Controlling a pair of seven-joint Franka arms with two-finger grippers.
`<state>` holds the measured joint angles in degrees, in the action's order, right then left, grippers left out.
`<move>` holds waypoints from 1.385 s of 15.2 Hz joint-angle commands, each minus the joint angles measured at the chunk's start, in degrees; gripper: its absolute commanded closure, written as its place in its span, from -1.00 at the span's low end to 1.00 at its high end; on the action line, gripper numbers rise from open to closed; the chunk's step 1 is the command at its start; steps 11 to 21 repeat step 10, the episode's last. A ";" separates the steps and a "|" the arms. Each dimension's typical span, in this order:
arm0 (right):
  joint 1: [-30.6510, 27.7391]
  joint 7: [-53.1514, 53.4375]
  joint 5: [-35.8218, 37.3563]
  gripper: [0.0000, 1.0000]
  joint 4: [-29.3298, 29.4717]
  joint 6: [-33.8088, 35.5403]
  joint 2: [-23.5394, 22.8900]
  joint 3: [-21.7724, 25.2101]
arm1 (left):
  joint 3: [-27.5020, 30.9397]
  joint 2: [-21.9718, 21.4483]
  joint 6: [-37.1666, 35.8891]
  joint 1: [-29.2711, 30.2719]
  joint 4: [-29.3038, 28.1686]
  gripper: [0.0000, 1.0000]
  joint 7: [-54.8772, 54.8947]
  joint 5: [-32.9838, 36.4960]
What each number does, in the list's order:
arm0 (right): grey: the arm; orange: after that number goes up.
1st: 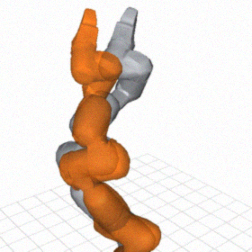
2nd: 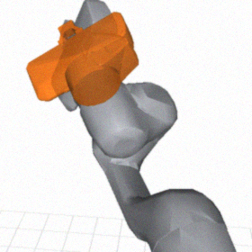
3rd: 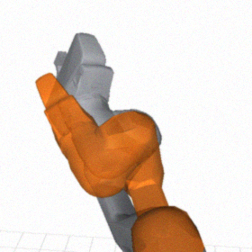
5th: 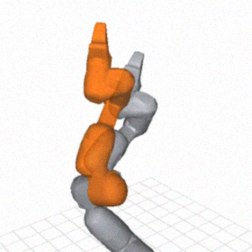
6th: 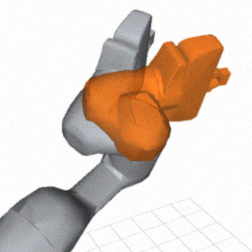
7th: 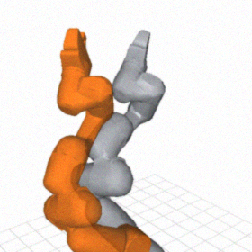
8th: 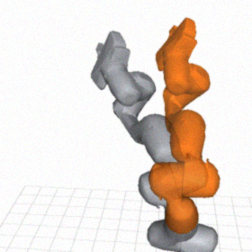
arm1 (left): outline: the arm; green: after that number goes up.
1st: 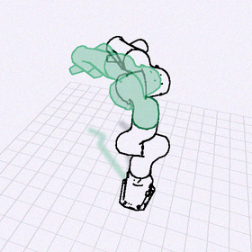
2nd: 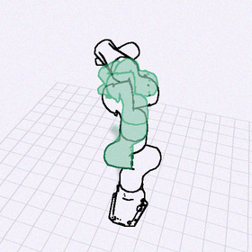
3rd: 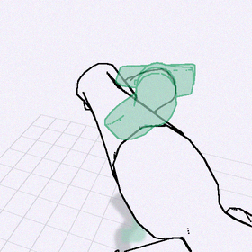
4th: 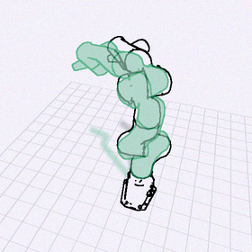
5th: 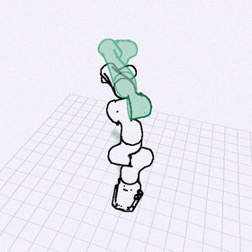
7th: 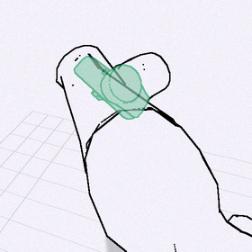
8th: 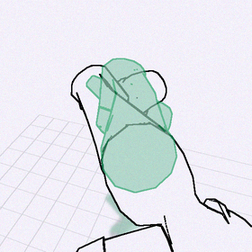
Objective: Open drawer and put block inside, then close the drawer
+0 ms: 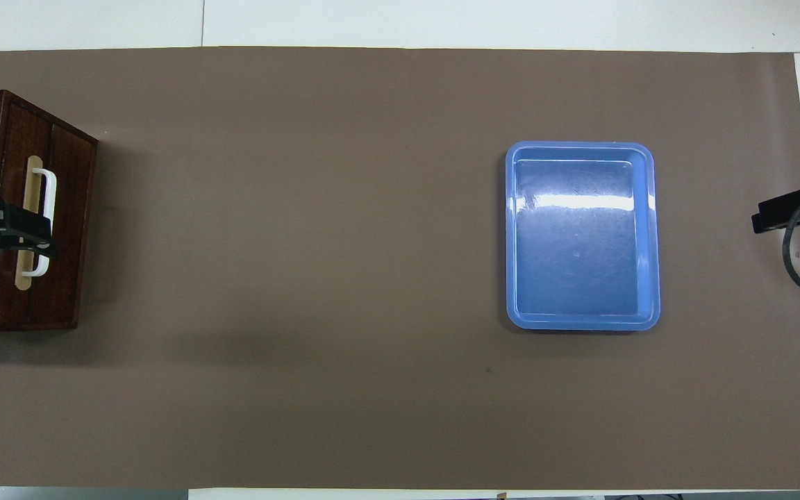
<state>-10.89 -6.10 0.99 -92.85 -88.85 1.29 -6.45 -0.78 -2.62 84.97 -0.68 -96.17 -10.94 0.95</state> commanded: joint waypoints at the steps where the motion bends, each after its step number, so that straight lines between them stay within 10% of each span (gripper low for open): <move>1: -1.15 -1.19 -1.26 -1.00 -1.02 -0.27 1.08 -0.40 | -0.01 -0.28 0.54 0.15 0.37 -1.00 0.83 -0.51; 21: -1.15 -1.63 -1.26 -1.00 -1.10 -0.10 1.17 -0.32 | -0.10 -0.11 3.44 0.50 0.37 -1.00 0.83 -2.34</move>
